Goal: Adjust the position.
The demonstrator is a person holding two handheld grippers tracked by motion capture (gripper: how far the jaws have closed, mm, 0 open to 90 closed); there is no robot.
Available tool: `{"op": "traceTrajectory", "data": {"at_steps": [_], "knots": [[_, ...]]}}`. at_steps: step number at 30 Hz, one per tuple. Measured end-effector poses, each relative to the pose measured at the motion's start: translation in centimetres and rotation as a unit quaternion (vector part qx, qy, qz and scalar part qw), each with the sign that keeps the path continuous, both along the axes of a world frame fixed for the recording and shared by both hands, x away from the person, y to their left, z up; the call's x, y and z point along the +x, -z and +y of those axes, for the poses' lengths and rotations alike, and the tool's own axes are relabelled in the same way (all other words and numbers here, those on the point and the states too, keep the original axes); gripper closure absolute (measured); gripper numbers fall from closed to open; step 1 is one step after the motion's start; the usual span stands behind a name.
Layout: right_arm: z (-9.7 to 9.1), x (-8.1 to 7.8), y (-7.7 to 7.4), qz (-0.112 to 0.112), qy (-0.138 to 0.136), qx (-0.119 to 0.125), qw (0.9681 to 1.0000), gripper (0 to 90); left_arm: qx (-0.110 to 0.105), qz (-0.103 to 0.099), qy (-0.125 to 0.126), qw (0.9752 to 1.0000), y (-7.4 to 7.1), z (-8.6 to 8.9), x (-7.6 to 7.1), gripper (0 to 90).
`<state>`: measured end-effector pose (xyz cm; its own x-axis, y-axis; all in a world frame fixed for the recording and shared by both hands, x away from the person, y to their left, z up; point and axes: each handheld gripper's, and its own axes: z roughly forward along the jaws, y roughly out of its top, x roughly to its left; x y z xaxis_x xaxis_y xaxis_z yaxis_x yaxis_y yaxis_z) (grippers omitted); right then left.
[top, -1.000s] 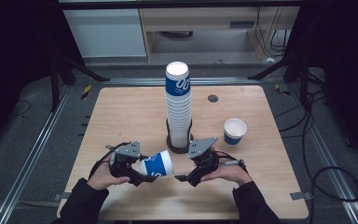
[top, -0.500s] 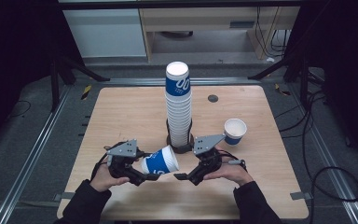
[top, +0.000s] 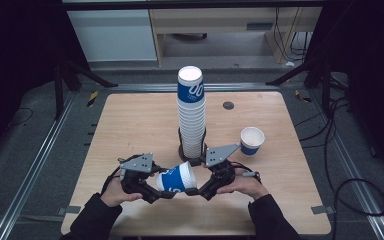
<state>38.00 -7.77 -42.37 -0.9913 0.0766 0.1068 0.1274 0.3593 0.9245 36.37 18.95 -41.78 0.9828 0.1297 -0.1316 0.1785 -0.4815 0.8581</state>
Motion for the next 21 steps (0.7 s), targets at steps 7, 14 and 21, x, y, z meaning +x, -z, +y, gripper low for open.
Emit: {"op": "traceTrajectory", "data": {"at_steps": [7, 14, 21], "knots": [[0.17, -0.06, 0.04, 0.012, -0.016, 0.011, 0.9997, 12.6, -0.001, 0.0, 0.007, 1.0, 0.0, -0.22, -0.16, 26.7], [0.23, -0.12, 0.07, 0.02, -0.022, 0.006, 0.9996, 15.0, 0.003, 0.004, 0.011, 0.9999, 0.08, -0.31, -0.14, 26.8], [0.15, 0.0, -0.09, 0.016, -0.01, 0.002, 0.9998, 15.7, 0.01, 0.002, -0.007, 0.9999, 0.01, -0.19, -0.1, 21.5]]}}
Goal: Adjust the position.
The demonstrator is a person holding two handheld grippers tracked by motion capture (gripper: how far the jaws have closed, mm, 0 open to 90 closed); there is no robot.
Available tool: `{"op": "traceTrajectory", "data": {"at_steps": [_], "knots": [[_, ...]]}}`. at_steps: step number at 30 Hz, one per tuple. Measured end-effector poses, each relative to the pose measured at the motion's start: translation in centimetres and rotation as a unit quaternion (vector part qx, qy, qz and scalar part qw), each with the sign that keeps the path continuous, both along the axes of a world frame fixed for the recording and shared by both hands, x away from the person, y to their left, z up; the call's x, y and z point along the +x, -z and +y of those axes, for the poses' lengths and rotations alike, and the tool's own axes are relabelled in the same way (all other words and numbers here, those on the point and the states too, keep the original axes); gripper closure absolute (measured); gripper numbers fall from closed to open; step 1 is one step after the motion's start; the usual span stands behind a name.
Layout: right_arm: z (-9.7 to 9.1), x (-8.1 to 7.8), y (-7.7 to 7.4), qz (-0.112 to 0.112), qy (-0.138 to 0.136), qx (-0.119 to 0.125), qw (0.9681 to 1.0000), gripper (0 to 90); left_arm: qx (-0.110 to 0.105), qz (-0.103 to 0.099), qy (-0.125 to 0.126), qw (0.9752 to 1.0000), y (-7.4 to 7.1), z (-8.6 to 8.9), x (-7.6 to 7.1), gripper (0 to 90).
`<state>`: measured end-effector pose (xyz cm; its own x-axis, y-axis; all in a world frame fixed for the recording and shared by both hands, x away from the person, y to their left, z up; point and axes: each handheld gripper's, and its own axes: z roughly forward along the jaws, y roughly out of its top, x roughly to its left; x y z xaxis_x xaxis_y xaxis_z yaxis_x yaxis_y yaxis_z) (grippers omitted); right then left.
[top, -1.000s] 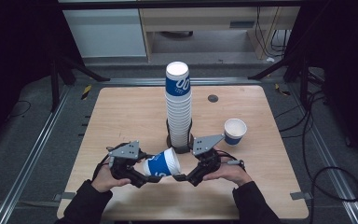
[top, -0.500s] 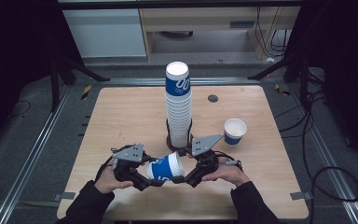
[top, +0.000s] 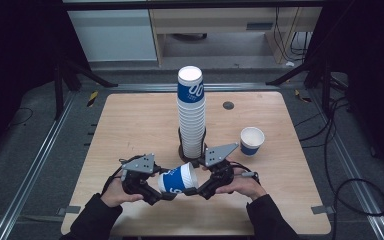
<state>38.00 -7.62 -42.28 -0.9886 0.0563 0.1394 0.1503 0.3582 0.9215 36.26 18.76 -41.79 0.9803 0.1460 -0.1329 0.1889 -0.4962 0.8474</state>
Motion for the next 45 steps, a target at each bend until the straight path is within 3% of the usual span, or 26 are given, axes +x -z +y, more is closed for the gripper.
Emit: {"op": "traceTrajectory", "data": {"at_steps": [2, 6, 8, 13, 21, 27, 33, 38, 45], "knots": [[-0.2, 0.1, -0.1, -0.003, 0.005, -0.003, 1.0, 15.7, 0.008, -0.001, -0.007, 0.9999, 0.0, 0.1, 0.1, 19.1], [-0.5, 0.1, -0.2, -0.01, 0.013, -0.02, 0.9997, 15.5, 0.047, 0.003, -0.018, 0.9987, 0.3, 0.2, 0.4, 16.4], [-0.4, 0.2, 0.0, -0.02, 0.021, -0.045, 0.9986, 15.5, 0.067, 0.001, -0.022, 0.9975, 0.6, 0.1, 0.5, 15.6], [0.5, 0.2, 1.0, -0.029, 0.023, -0.102, 0.9941, 15.3, 0.132, -0.003, -0.03, 0.9907, 1.6, -0.7, 0.6, 15.6], [2.1, -0.1, 1.8, -0.033, 0.005, -0.14, 0.9896, 15.2, 0.183, -0.006, -0.011, 0.983, 2.8, -2.1, 0.2, 18.6], [2.3, -0.2, 1.9, -0.034, -0.004, -0.144, 0.989, 15.1, 0.188, -0.004, -0.002, 0.9822, 3.0, -2.4, 0.0, 26.9], [2.2, -0.2, 2.0, -0.029, -0.006, -0.146, 0.9888, 14.3, 0.187, -0.003, 0.001, 0.9823, 3.0, -2.5, 0.0, 27.7], [2.1, -0.1, 1.7, -0.036, 0.004, -0.131, 0.9908, 11.0, 0.176, -0.006, -0.006, 0.9843, 2.8, -2.1, 0.2, 27.8], [0.6, 0.5, 0.4, -0.033, 0.046, -0.083, 0.9949, 8.9, 0.142, -0.005, -0.035, 0.9892, 2.0, -0.7, 0.9, 27.9]]}}
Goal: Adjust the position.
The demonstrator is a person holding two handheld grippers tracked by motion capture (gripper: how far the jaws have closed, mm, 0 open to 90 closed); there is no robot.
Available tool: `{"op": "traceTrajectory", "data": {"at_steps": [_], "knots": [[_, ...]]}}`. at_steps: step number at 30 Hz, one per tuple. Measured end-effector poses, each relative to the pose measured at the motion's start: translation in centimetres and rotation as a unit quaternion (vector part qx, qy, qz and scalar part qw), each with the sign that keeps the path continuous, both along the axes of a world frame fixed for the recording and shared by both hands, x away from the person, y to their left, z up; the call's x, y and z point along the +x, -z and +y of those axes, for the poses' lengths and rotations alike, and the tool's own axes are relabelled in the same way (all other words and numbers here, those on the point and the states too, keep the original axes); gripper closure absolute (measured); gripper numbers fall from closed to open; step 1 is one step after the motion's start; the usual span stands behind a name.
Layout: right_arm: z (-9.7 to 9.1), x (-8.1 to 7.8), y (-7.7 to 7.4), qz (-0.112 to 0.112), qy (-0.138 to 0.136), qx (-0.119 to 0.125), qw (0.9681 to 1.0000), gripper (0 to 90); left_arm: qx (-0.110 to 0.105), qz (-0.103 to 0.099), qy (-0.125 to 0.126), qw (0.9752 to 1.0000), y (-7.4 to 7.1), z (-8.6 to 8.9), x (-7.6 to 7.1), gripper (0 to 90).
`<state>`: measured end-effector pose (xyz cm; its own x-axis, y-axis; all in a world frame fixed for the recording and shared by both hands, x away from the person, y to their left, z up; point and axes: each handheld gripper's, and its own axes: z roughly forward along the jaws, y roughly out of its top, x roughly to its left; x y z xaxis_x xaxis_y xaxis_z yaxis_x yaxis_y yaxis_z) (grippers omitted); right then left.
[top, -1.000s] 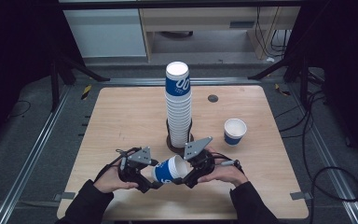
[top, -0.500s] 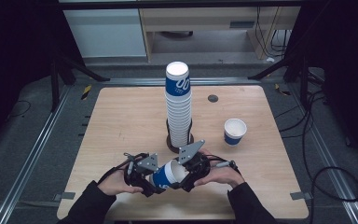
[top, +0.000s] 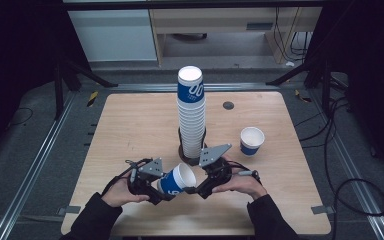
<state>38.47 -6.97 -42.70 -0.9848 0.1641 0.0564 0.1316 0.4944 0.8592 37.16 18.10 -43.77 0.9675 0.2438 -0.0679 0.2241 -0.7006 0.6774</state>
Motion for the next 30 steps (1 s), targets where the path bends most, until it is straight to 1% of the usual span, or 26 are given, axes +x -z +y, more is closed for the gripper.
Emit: {"op": "traceTrajectory", "data": {"at_steps": [2, 4, 7, 9, 11, 13, 15, 18, 20, 23, 26, 27, 30], "knots": [[-0.5, 0.2, -0.4, -0.002, 0.012, 0.016, 0.9998, 8.8, -0.012, -0.003, -0.009, 0.9999, -0.2, 0.4, 0.1, 27.9], [-0.9, 0.2, -0.6, -0.002, 0.018, 0.024, 0.9995, 8.6, -0.027, -0.006, -0.02, 0.9994, -0.5, 0.8, 0.2, 28.0], [-1.3, 0.3, -0.9, -0.004, 0.022, 0.03, 0.9993, 8.3, -0.052, -0.012, -0.035, 0.9979, -1.0, 1.4, 0.4, 28.0], [-1.4, 0.3, -1.0, -0.006, 0.025, 0.035, 0.9991, 7.9, -0.071, -0.016, -0.046, 0.9963, -1.3, 1.8, 0.5, 28.0], [-1.5, 0.3, -1.1, -0.004, 0.028, 0.042, 0.9987, 7.8, -0.095, -0.023, -0.058, 0.9936, -1.7, 2.2, 0.4, 28.0], [-1.5, 0.3, -1.2, -0.003, 0.032, 0.051, 0.9982, 7.8, -0.11, -0.031, -0.062, 0.9915, -2.0, 2.3, 0.4, 28.0], [-1.5, 0.4, -1.3, 0.001, 0.036, 0.062, 0.9974, 7.6, -0.129, -0.034, -0.061, 0.9892, -2.3, 2.4, 0.2, 28.0], [-1.5, 0.4, -1.4, 0.004, 0.036, 0.073, 0.9967, 7.6, -0.142, -0.041, -0.061, 0.9871, -2.5, 2.2, -0.1, 28.0], [-1.4, 0.3, -1.5, 0.01, 0.033, 0.087, 0.9956, 7.7, -0.142, -0.046, -0.06, 0.987, -2.5, 1.9, -0.2, 28.0], [-1.2, 0.2, -1.6, 0.013, 0.028, 0.096, 0.9949, 7.9, -0.149, -0.05, -0.059, 0.9858, -2.4, 1.5, -0.5, 28.0], [-0.9, 0.1, -1.6, 0.016, 0.023, 0.104, 0.9942, 8.0, -0.148, -0.049, -0.056, 0.9862, -2.2, 1.0, -0.6, 28.0], [-0.9, 0.0, -1.6, 0.017, 0.021, 0.106, 0.994, 8.1, -0.146, -0.047, -0.052, 0.9868, -2.1, 0.8, -0.7, 28.1], [-0.5, -0.1, -1.5, 0.02, 0.017, 0.108, 0.9938, 8.3, -0.144, -0.049, -0.048, 0.9872, -1.9, 0.3, -0.9, 28.0]]}}
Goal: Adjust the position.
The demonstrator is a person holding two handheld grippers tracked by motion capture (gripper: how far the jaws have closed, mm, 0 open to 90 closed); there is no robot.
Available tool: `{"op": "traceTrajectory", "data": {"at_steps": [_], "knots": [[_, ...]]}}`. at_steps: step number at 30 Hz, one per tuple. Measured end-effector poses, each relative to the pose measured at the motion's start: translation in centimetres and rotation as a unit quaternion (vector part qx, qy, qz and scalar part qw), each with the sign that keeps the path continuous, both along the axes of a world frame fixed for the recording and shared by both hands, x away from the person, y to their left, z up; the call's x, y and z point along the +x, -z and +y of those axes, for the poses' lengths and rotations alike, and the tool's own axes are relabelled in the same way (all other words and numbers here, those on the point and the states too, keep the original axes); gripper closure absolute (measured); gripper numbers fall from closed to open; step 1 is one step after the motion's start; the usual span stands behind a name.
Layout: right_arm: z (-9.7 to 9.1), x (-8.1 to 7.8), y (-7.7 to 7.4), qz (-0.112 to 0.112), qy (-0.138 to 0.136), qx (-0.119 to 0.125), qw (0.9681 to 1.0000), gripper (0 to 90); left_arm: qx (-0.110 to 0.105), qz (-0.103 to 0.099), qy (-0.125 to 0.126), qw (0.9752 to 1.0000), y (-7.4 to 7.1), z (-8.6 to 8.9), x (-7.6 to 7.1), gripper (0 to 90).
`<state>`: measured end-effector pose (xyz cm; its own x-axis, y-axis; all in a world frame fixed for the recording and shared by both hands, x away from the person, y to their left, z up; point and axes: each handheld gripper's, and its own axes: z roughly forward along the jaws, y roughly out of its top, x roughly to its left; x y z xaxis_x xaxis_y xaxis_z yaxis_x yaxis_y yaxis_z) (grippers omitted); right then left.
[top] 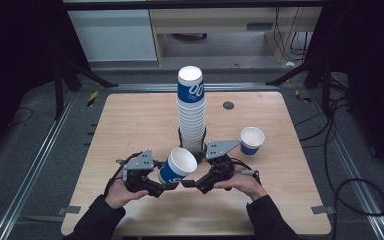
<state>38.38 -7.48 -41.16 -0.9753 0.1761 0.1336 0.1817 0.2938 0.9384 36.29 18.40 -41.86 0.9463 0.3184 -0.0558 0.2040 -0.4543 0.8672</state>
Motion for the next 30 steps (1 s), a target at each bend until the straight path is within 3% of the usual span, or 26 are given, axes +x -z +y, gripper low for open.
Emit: {"op": "traceTrajectory", "data": {"at_steps": [12, 22, 26, 30], "knots": [[0.8, -0.1, 0.4, 0.013, -0.013, 0.005, 0.9998, 13.8, 0.008, -0.002, 0.021, 0.9998, 0.4, -1.2, -0.6, 28.0], [0.7, 0.0, 0.5, 0.02, -0.021, 0.005, 0.9996, 19.1, 0.009, 0.004, 0.022, 0.9997, 0.6, -1.2, -0.5, 27.6], [0.8, -0.1, 0.5, 0.015, -0.018, 0.001, 0.9997, 19.4, 0.011, 0.007, 0.021, 0.9997, 0.7, -1.2, -0.4, 27.2], [0.6, -0.1, 0.3, 0.008, -0.011, 0.001, 0.9999, 19.4, 0.028, 0.01, 0.019, 0.9994, 0.9, -1.2, -0.3, 24.3]]}}
